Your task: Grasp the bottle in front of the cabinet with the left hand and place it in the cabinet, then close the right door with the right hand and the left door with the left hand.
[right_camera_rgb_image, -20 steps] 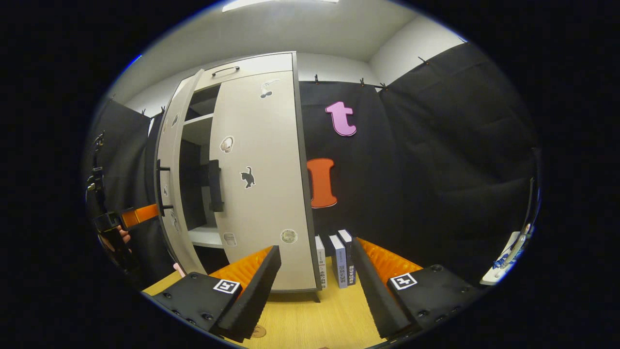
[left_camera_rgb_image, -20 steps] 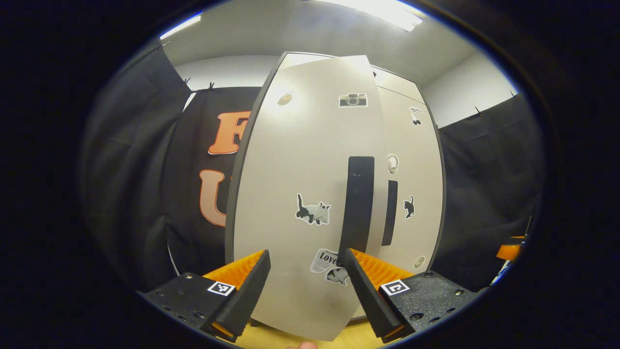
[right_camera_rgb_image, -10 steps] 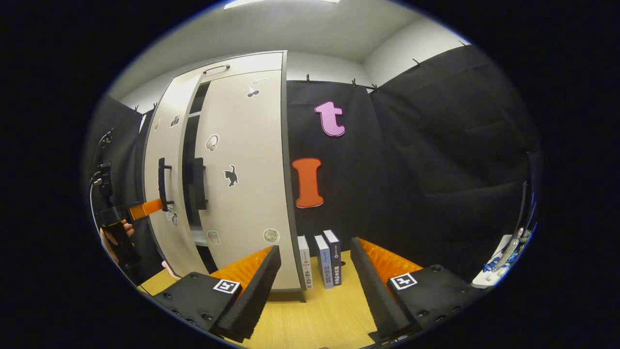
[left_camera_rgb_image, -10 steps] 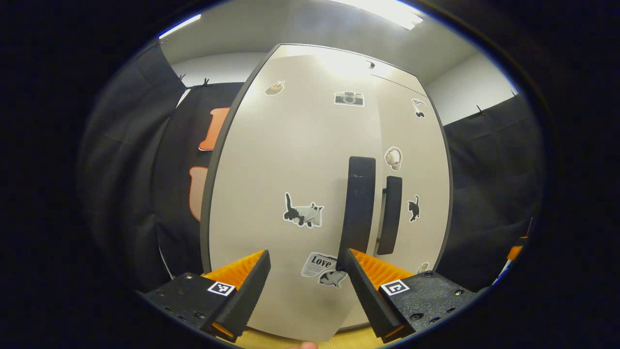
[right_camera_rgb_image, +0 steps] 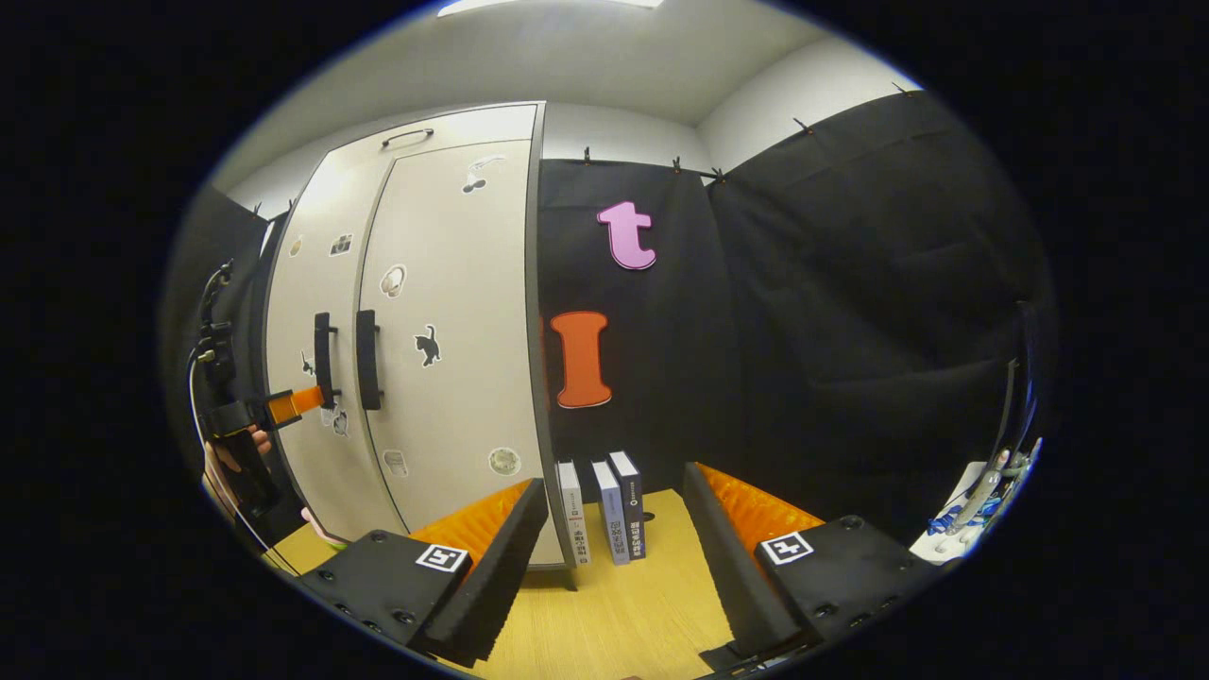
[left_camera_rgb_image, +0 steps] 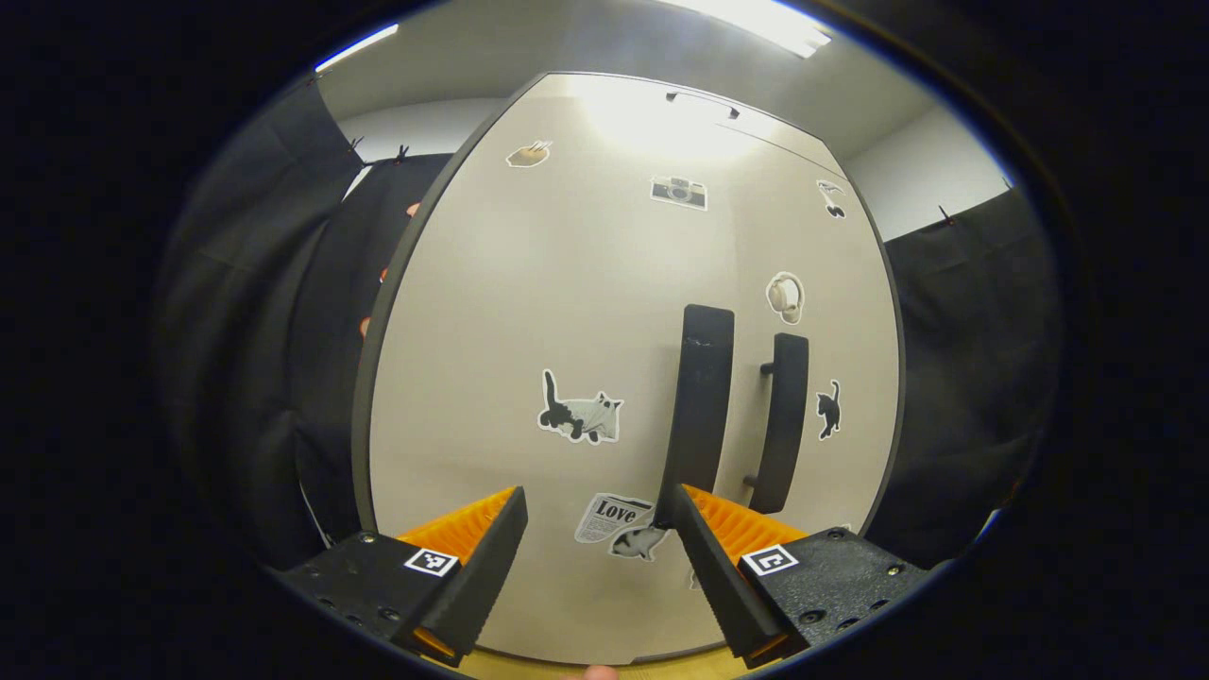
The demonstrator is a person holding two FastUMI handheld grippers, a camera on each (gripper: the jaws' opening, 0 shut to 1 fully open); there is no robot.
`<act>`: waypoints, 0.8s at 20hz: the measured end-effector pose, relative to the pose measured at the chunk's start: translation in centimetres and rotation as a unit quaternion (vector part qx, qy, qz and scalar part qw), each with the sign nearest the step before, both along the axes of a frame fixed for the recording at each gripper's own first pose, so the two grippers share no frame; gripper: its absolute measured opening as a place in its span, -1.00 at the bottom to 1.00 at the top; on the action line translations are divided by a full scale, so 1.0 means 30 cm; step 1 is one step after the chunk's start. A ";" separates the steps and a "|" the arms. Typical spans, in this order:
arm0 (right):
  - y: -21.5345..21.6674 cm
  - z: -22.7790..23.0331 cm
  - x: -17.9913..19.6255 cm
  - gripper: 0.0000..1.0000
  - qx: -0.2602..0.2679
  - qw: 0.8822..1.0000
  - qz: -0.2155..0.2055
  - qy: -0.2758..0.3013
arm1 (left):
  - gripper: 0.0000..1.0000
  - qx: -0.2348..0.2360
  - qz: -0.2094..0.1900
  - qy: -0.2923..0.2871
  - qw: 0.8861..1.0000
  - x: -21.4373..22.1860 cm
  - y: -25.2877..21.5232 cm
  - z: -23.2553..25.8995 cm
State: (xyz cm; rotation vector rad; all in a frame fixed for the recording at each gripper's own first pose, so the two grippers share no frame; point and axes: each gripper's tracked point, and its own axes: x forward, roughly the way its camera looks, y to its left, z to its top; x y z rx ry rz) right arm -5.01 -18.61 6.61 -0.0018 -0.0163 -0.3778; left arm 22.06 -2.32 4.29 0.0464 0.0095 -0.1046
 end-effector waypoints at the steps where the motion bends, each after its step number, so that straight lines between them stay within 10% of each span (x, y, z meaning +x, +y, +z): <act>1: 0.001 -0.001 -0.003 0.93 0.000 1.000 0.000 0.001 | 0.94 -0.002 0.002 0.001 1.000 -0.006 0.002 0.000; 16: 0.264 -0.014 0.039 0.92 0.009 0.993 0.117 -0.005 | 0.88 0.021 0.049 -0.032 0.998 -0.534 0.152 0.162</act>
